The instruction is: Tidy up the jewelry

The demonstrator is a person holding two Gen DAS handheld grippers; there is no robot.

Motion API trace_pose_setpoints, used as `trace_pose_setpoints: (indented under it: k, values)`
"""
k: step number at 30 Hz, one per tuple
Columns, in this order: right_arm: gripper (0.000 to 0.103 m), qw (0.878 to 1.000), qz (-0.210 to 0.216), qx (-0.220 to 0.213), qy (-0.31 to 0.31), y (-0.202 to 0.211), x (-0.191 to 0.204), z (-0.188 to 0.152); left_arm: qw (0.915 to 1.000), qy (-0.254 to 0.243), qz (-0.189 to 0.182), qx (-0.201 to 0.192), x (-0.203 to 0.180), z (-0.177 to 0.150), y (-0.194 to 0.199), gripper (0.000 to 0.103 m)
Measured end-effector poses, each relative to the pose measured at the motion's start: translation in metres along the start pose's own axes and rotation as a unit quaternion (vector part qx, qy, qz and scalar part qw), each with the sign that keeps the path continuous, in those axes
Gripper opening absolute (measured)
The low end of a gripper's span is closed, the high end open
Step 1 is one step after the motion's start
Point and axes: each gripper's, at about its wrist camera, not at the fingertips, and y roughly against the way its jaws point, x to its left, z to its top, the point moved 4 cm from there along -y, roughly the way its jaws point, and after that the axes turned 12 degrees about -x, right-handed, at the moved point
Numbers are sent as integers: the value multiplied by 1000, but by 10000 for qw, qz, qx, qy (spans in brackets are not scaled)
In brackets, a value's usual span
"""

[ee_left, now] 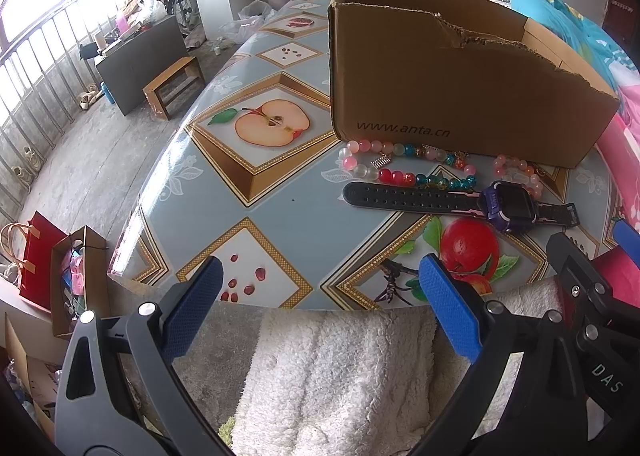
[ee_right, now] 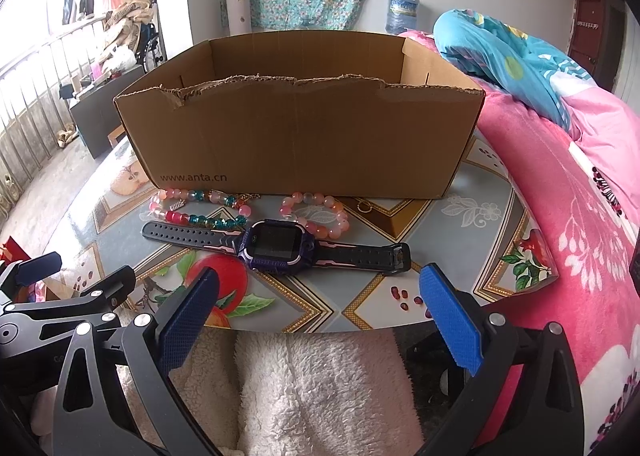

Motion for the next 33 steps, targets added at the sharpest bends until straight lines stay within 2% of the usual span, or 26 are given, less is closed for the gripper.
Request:
trace_pose_setpoints:
  k: [33]
  values:
    - [98,10000,-10,9,-15,-1,-3,-1,10000,3,13,-7,2,-3,0,95]
